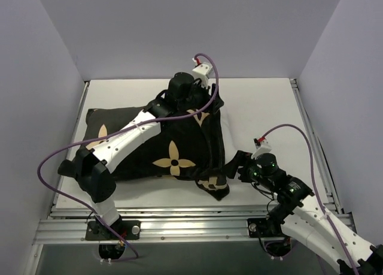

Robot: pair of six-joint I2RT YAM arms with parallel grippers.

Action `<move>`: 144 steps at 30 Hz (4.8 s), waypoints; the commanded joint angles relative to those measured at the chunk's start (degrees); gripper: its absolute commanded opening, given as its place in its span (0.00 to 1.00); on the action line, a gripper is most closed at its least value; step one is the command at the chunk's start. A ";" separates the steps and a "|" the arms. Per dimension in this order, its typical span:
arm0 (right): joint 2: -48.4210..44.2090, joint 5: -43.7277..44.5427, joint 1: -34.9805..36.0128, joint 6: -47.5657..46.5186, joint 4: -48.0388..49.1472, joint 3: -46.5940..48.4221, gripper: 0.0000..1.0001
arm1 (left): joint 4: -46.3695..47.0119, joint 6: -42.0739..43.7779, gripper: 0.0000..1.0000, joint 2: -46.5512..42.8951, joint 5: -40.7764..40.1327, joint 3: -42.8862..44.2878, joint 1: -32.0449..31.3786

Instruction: Remove the pillowcase from the pillow

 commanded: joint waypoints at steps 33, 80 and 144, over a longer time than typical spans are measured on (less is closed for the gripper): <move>23.89 -16.37 -9.39 -4.14 31.67 3.42 0.83 | 11.26 -12.02 0.96 -20.36 -16.47 -40.72 17.65; 26.97 -11.70 -2.35 -2.47 30.62 13.70 0.00 | 5.91 -23.16 0.68 -29.05 -25.23 -54.68 -12.32; 26.43 -13.64 -7.10 -12.13 16.64 14.75 0.77 | -7.53 -3.30 0.75 -16.64 -27.70 -35.05 3.41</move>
